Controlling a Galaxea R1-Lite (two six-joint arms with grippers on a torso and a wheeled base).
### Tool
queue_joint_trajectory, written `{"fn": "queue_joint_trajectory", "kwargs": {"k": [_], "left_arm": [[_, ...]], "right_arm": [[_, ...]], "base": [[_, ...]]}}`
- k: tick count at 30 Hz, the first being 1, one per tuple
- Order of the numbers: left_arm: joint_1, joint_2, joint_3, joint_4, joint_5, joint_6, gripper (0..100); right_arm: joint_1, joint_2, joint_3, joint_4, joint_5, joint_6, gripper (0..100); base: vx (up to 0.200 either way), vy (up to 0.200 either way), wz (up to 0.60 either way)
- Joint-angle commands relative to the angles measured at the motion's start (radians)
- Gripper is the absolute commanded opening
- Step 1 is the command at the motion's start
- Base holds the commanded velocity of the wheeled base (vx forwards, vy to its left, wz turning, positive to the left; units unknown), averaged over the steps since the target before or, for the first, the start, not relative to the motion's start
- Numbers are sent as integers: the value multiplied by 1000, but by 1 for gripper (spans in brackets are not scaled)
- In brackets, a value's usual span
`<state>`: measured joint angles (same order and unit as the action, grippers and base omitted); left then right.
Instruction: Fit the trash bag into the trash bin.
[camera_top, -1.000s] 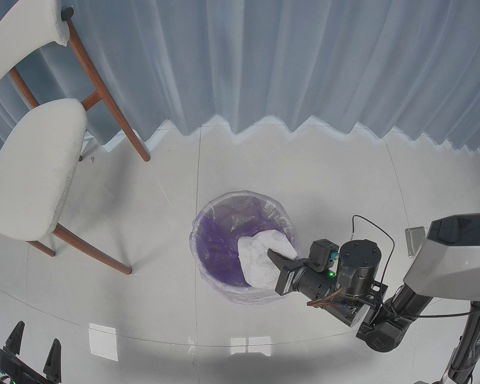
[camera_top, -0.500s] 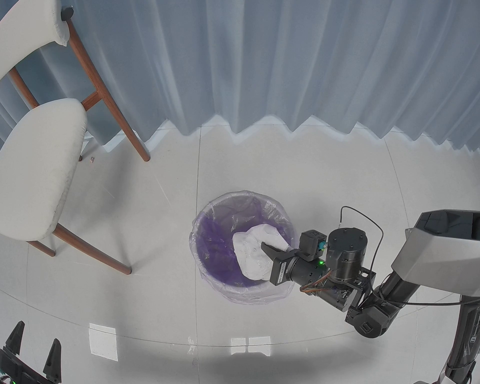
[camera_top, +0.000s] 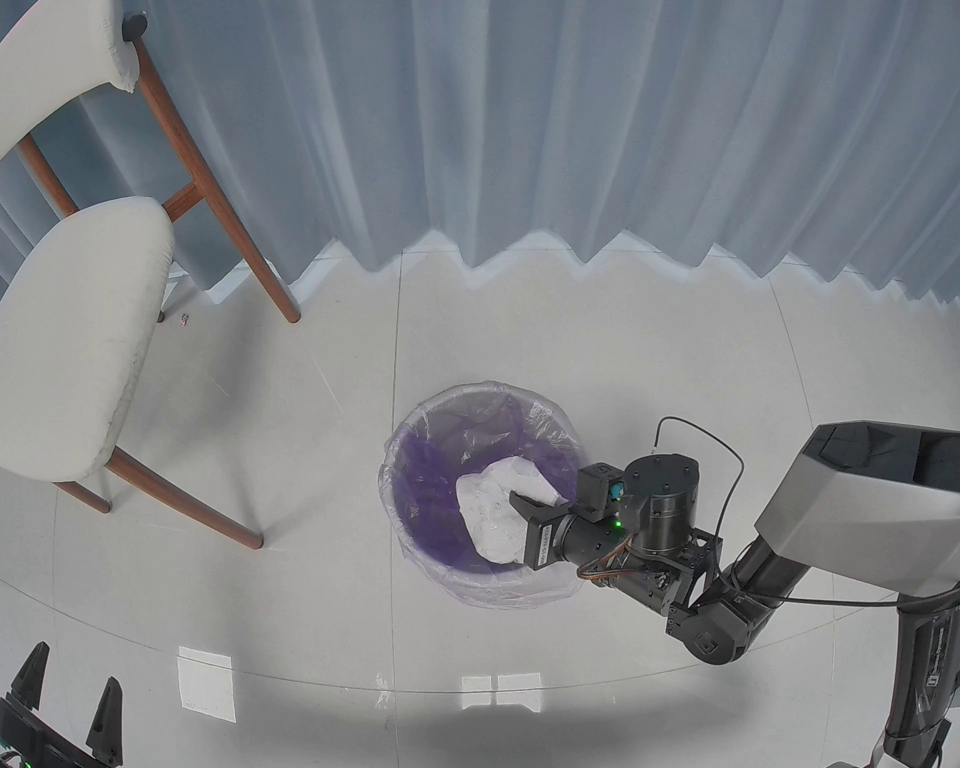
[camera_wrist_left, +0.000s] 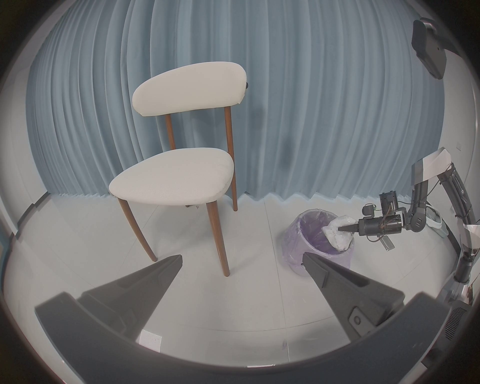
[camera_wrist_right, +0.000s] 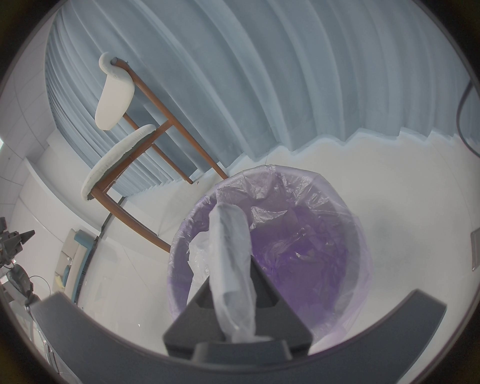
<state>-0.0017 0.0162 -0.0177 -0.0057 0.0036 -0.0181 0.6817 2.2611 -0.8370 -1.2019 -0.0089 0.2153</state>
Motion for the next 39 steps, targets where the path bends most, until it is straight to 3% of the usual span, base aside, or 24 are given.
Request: {"fn": "queue_joint_trajectory", "kwargs": {"k": [1,7,12,24,39], "left_arm": [[0,-10,18,0,-1,0,100],[0,-10,18,0,1,0,100],[0,-10,18,0,1,0,100],[0,-10,18,0,-1,0,100],[0,-10,18,0,1,0,100]], "right_arm": [[1,23,-54,28,0,-10,0],[-5,37,-111,81,0,-37,0],[-36,75,-183,91,0,-122,0],[-48,106,-307,180,0,-182,0],[-48,124,-318,183,0,-209,0]], "base": [[0,0,0],[0,0,0],[0,0,0],[0,0,0],[0,0,0]]}}
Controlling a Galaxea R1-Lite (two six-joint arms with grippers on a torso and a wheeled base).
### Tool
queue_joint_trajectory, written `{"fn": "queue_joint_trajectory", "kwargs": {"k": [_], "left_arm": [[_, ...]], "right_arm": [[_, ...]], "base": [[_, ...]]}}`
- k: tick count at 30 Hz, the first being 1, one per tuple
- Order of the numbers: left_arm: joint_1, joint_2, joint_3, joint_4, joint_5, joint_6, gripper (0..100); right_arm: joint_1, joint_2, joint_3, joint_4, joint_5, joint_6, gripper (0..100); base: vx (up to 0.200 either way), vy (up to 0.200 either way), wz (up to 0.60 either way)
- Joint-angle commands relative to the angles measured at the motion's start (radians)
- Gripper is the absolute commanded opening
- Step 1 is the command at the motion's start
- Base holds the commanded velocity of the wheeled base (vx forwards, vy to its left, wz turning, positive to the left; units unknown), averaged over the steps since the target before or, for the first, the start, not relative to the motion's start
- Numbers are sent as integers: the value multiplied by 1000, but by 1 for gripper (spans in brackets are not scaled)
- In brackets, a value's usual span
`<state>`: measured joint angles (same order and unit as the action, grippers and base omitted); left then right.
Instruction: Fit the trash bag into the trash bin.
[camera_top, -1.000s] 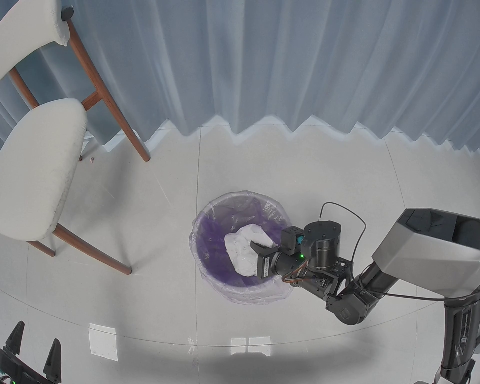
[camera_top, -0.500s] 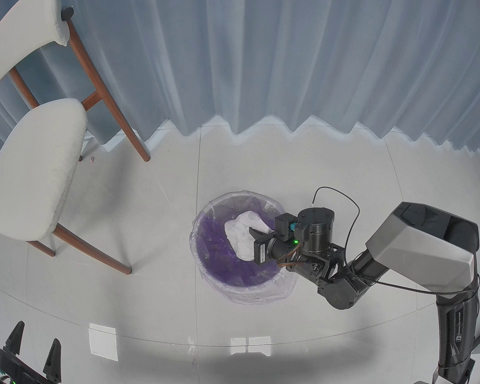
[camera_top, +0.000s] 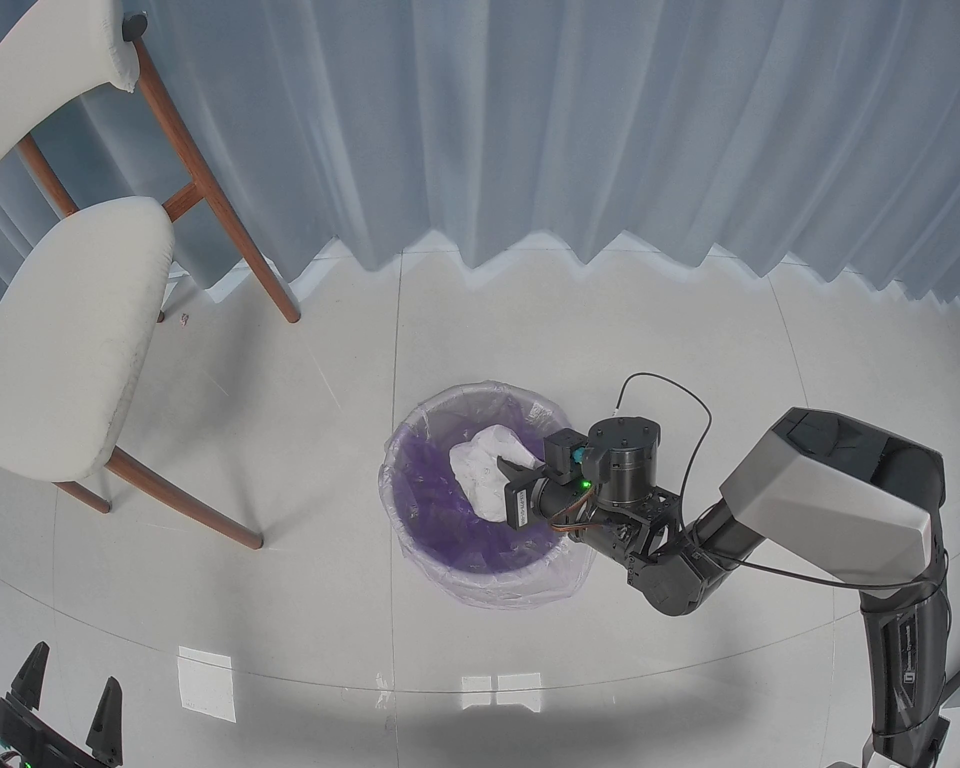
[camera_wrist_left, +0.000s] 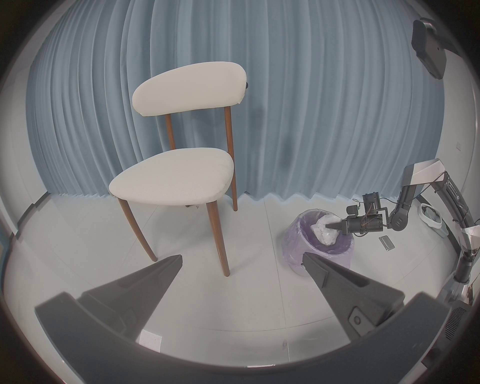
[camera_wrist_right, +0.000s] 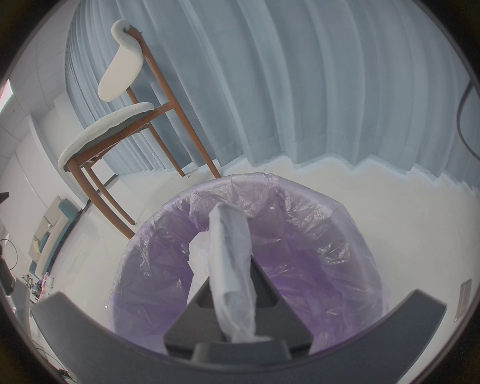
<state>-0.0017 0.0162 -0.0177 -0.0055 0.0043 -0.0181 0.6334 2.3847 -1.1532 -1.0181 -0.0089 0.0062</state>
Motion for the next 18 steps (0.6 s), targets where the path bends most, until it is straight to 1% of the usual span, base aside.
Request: {"fn": "queue_joint_trajectory", "kwargs": {"k": [1,2,3,18], "left_arm": [[0,-10,18,-1,0,0,100],[0,-10,18,-1,0,0,100],[0,-10,18,-1,0,0,100],[0,-10,18,-1,0,0,100]], "right_arm": [[0,2,-3,0,0,0,0],[0,2,-3,-2,0,0,0],[2,1,-5,-7,0,0,100],[2,-10,-10,-11,-2,6,100]], "base": [[0,0,0],[0,0,0],[0,0,0],[0,0,0]]}}
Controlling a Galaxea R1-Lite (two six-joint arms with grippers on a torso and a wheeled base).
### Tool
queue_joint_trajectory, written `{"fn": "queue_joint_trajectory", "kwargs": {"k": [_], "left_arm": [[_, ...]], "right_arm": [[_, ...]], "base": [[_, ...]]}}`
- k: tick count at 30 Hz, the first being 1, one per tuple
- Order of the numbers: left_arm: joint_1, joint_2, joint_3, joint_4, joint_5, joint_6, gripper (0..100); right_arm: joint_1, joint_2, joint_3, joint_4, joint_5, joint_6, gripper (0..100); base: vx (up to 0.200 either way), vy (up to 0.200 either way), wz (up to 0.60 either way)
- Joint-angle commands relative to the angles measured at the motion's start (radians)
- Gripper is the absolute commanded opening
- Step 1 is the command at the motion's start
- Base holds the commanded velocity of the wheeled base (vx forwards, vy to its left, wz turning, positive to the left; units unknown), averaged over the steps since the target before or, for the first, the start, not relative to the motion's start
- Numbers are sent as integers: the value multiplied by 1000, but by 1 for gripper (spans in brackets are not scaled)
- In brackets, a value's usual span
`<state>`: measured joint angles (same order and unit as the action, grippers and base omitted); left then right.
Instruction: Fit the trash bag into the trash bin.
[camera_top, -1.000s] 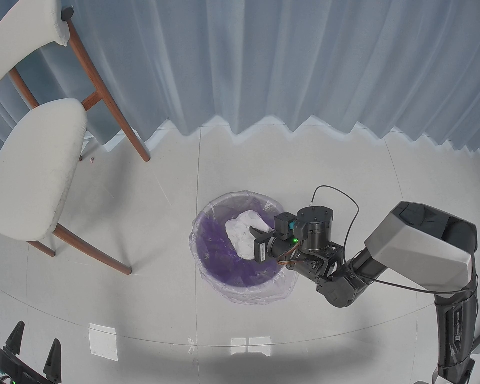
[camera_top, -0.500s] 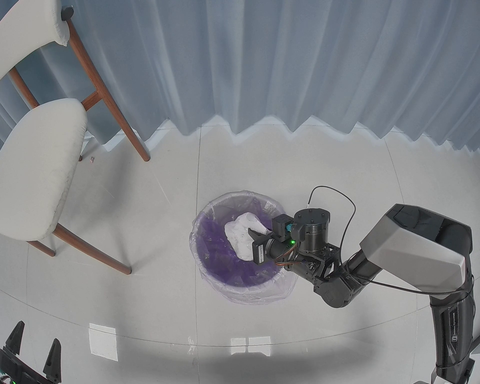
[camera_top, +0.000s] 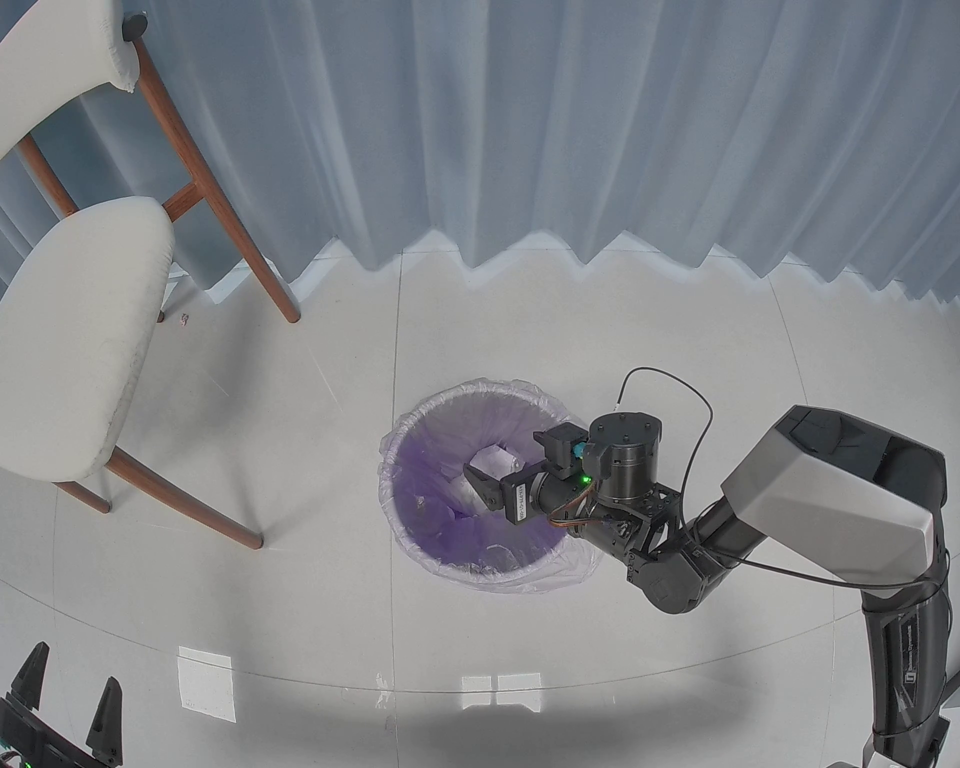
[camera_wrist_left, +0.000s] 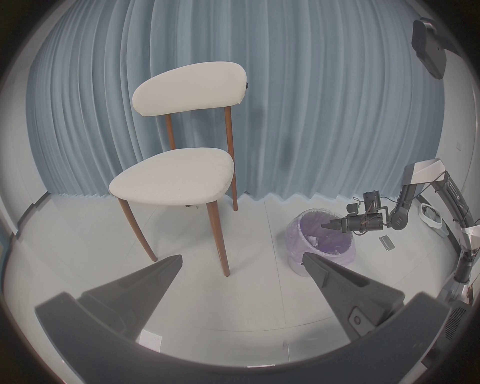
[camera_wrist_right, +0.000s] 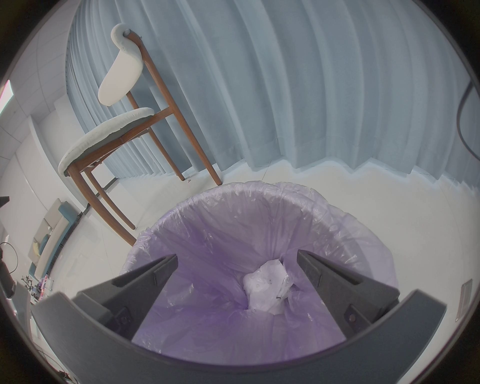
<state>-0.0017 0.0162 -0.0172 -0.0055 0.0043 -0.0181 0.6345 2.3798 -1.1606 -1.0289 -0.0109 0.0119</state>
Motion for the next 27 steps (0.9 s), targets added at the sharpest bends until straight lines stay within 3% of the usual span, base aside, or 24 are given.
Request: {"fn": "queue_joint_trajectory", "kwargs": {"k": [1,15,27], "left_arm": [[0,-10,17,-1,0,0,100],[0,-10,17,-1,0,0,100],[0,-10,17,-1,0,0,100]], "right_arm": [[1,-5,-2,0,0,0,100],[-1,-62,30,-7,-11,3,100],[-42,-249,202,-34,-11,3,100]], "base": [[0,0,0],[0,0,0],[0,0,0]]}}
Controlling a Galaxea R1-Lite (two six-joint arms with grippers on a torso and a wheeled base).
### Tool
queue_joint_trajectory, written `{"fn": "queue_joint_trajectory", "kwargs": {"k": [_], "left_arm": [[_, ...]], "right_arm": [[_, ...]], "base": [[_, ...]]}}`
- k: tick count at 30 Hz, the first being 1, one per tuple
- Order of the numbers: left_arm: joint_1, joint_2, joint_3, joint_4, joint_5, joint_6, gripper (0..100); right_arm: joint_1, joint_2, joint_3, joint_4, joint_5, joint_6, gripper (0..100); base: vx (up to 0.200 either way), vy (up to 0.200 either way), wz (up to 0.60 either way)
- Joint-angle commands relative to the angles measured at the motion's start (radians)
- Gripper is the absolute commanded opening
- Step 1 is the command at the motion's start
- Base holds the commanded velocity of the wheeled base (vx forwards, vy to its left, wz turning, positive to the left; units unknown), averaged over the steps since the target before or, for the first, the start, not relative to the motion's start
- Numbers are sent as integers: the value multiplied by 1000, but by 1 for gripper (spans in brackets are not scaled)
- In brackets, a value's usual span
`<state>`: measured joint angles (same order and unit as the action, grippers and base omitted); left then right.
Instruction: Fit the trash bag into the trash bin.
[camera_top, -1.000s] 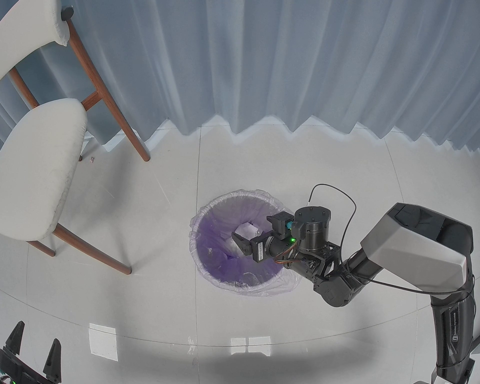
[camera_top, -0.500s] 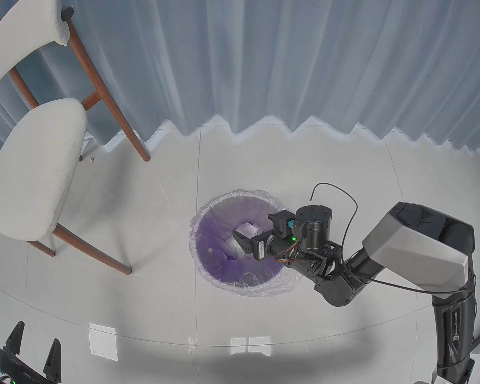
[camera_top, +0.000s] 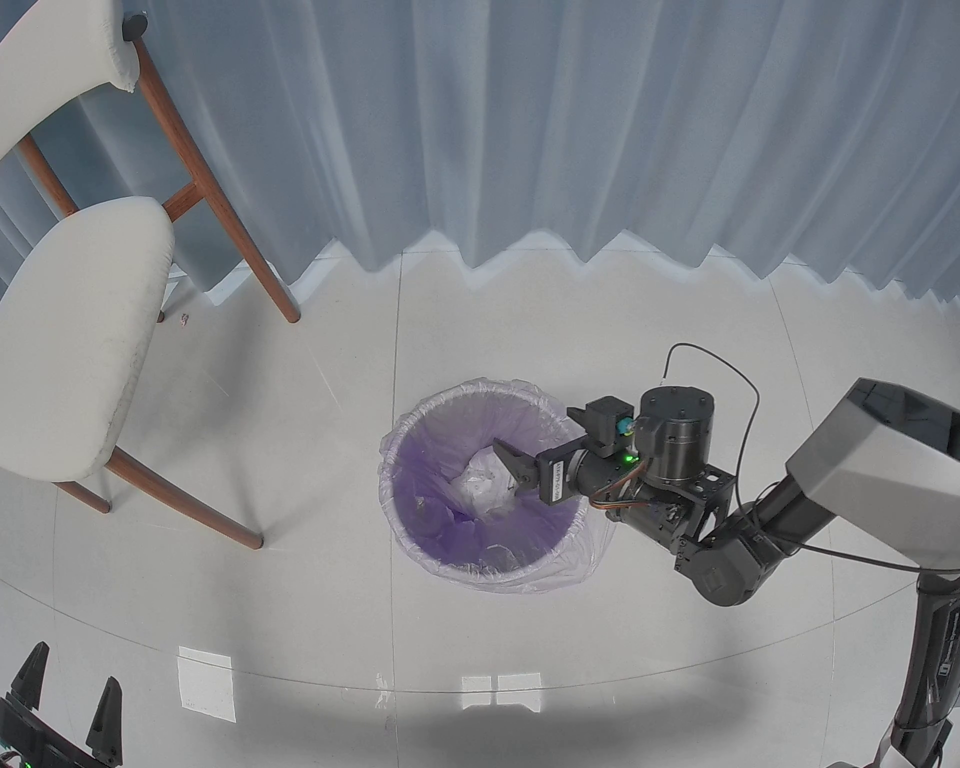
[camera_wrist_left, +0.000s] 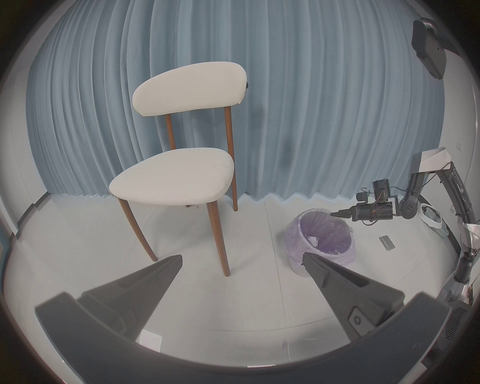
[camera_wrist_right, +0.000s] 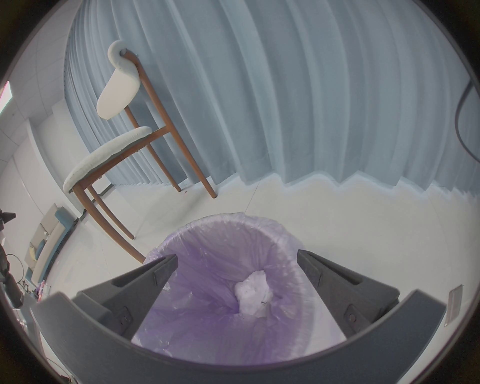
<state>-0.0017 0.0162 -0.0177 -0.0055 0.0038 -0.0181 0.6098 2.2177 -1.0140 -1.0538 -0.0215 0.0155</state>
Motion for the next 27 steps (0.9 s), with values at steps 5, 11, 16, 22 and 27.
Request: {"fn": "queue_joint_trajectory", "kwargs": {"k": [5,11,16,22,27], "left_arm": [[0,-10,18,-1,1,1,100],[0,-10,18,-1,1,1,100],[0,-10,18,-1,1,1,100],[0,-10,18,-1,-1,1,100],[0,-10,18,-1,1,1,100]], "right_arm": [[-41,-170,130,-11,0,0,100],[-81,-266,223,-18,0,0,100],[-108,-345,287,-17,-2,-2,100],[-140,-434,356,-17,-3,-2,100],[-182,-523,413,-12,-3,-3,100]], "base": [[0,0,0],[0,0,0],[0,0,0],[0,0,0],[0,0,0]]}}
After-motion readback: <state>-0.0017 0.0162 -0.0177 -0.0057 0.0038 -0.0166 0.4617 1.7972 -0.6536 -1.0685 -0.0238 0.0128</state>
